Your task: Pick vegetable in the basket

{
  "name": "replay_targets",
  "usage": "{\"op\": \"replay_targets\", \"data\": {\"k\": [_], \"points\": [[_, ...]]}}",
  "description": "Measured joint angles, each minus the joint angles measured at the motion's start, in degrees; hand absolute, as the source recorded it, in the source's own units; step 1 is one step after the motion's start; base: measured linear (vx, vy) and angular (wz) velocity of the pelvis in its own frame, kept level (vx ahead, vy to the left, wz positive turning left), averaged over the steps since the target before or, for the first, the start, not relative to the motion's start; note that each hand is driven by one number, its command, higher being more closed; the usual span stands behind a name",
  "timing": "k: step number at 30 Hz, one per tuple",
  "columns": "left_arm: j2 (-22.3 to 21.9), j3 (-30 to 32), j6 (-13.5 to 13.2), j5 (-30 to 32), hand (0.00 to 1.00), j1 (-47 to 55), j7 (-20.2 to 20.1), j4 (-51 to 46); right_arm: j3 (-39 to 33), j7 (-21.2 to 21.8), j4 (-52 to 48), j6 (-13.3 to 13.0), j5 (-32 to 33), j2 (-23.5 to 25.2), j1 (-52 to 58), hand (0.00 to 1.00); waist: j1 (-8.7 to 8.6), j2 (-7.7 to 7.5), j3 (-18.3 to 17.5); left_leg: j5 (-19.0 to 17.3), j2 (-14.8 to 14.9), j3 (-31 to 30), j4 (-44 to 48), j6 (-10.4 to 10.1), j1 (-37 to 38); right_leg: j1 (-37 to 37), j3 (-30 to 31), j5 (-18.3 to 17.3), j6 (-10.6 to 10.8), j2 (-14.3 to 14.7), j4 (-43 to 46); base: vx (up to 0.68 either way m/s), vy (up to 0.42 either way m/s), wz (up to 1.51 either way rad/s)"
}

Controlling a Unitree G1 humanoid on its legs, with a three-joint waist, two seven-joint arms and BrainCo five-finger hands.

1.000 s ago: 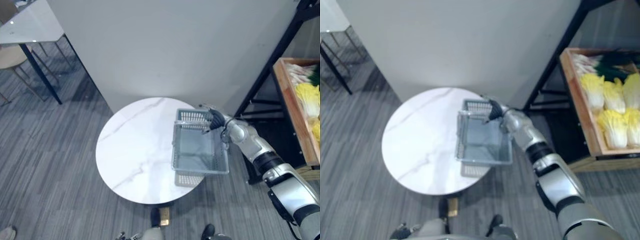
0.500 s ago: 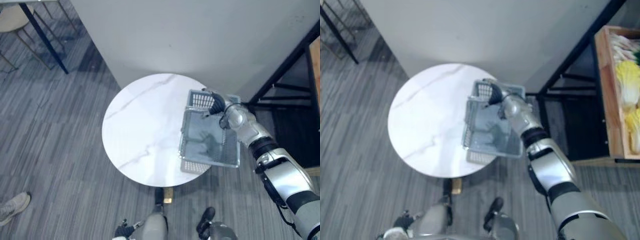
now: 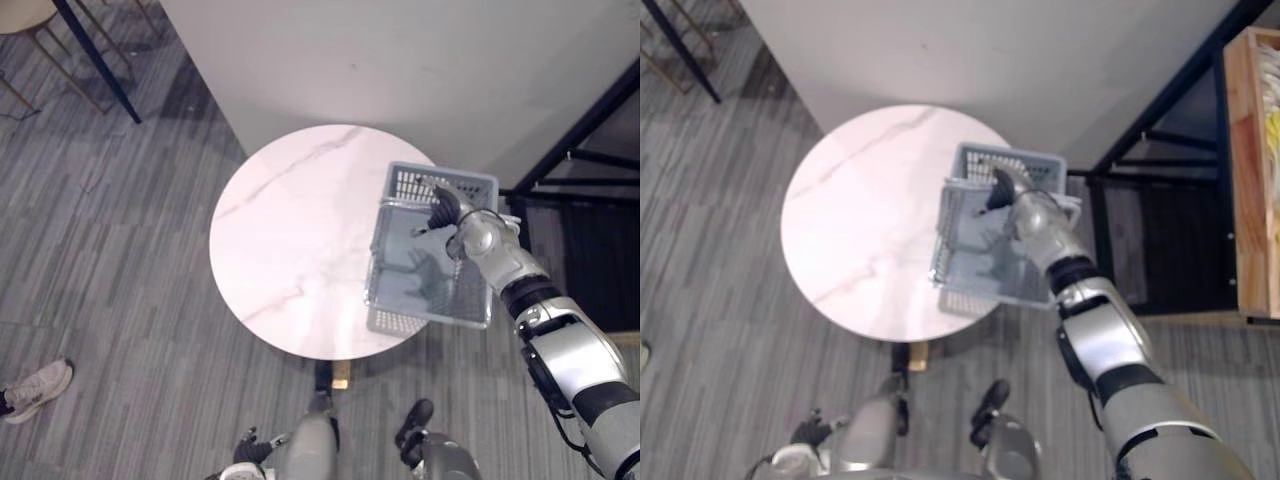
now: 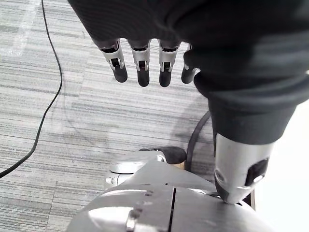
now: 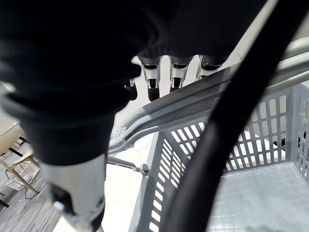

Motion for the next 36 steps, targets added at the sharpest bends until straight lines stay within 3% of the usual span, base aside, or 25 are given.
{"op": "replay_targets", "data": {"k": [13, 20, 31, 36], "points": [[0.81, -2.32, -0.87, 0.04, 0.0, -0.06, 0.72, 0.0, 0.6, -0.88, 3.26, -0.67, -2.73, -0.12, 0.32, 1.0, 0.38, 0.02, 0.02, -0.03, 0.02, -0.03, 0.0, 0.02, -0.35, -2.06, 0.76, -1.58, -0.29, -0.89, 3.8, 0.0, -0.006, -0.01], [1.43, -4.09, -1.06, 0.12, 0.0, -0.5, 0.66, 0.04, -0.04, -2.04, 4.39, -1.24, -5.08, -3.48, -0.12, 1.0, 0.77, 0.07, 0.04, 0.19, -0.01, -0.03, 0.0, 0.33, -1.18, -3.91, 1.28, -2.31, -0.58, -1.41, 5.94, 0.0, -0.01, -0.01], [1.91, -5.96, -1.03, 0.25, 0.0, -0.79, 0.64, 0.06, 0.25, -1.58, 5.02, -2.0, -7.27, -4.37, 0.04, 1.0, 0.63, 0.56, 0.26, 0.22, -0.08, 0.14, 0.0, 0.4, -0.73, -4.05, 2.05, -2.73, -0.77, -1.64, 7.02, 0.0, -0.004, -0.01], [1.82, -6.41, -0.98, 0.89, 0.0, -1.39, 0.6, 0.14, 3.35, -1.06, 3.66, -2.91, -8.33, -5.93, 1.6, 1.0, 1.49, 0.85, 0.09, 0.15, 0.05, 1.43, 0.01, 0.5, 0.3, -4.01, 3.12, -3.11, -0.73, -1.82, 8.0, 0.01, -0.017, -0.08]]}}
